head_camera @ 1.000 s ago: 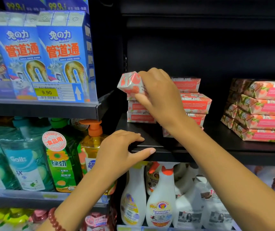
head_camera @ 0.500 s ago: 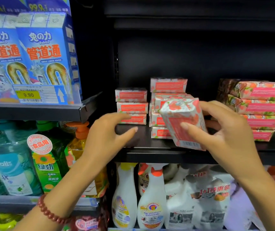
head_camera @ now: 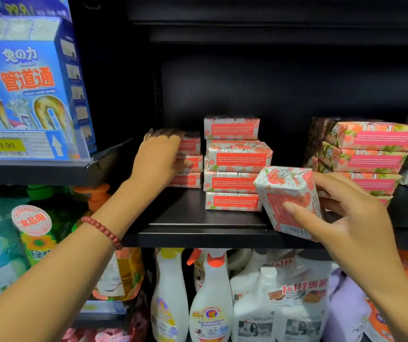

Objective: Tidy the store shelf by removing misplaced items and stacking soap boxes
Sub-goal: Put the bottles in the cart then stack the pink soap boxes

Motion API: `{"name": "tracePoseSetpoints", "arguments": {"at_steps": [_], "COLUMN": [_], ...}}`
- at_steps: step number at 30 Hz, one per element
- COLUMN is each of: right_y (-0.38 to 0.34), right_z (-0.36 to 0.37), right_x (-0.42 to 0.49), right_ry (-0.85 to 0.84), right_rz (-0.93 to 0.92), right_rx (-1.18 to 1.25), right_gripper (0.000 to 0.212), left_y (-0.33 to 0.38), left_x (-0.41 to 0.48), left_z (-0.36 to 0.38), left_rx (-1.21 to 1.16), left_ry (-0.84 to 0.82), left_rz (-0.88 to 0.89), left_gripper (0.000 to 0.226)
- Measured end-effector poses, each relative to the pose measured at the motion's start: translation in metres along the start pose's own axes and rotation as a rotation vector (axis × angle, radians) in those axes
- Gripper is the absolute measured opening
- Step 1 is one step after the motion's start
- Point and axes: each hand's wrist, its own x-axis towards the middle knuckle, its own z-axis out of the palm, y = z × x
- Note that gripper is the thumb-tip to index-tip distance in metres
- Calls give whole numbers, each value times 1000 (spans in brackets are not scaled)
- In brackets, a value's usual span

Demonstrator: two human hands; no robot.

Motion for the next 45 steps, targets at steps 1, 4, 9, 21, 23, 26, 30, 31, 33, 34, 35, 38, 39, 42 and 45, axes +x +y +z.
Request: {"name": "tracePoseSetpoints", "arguments": {"at_steps": [1, 4, 9, 21, 23, 26, 30, 31, 33, 34, 35, 38, 39, 42, 45], "right_y": [1, 5, 4, -9, -13, -16, -11, -10, -10, -10, -10, -12, -12, -11, -4], "right_z": [0, -2, -10, 7, 23, 46, 61, 63, 66, 67, 67, 67, 66, 53, 29], "right_x": [-1, -2, 1, 83, 96, 105, 102, 102, 104, 105, 105, 106, 105, 95, 72], "right_ry": [2, 13, 56, 108, 84, 31, -47, -49, -60, -66, -68, -70, -72, -8, 75], "right_rz": [5, 4, -31, -329, -397, -487, -519, -513, -506, -500, -491, -461, -454, -425, -330], "right_rx": [8, -6, -49, -459, -550, -641, -572, -565, -577, -582, -582, -587, -596, -576, -470], "right_gripper": [35, 37, 38, 37, 35, 35, 46, 47, 46, 46, 45, 43, 42, 39, 33], "left_y": [1, 1, 1, -3, 1, 8, 17, 19, 25, 28, 31, 40, 44, 55, 66], "left_x": [-2, -7, -30, -114, -117, -122, -126, -126, -126, -125, -124, -121, -120, -115, -110], "left_z": [0, -2, -18, -31, -35, -41, -43, -44, -44, -44, -43, -38, -36, -32, -28], "left_rx": [-11, 8, 56, -76, -76, -84, -112, -119, -130, -132, -134, -144, -146, -130, -147], "left_ry": [26, 105, 209, 231, 243, 281, 344, 360, 379, 382, 382, 367, 360, 351, 343], "left_rz": [-8, 5, 111, 91, 136, 209, 288, 307, 343, 356, 366, 413, 433, 490, 516], "left_gripper": [64, 56, 51, 41, 42, 43, 41, 40, 39, 38, 38, 38, 37, 34, 29]}}
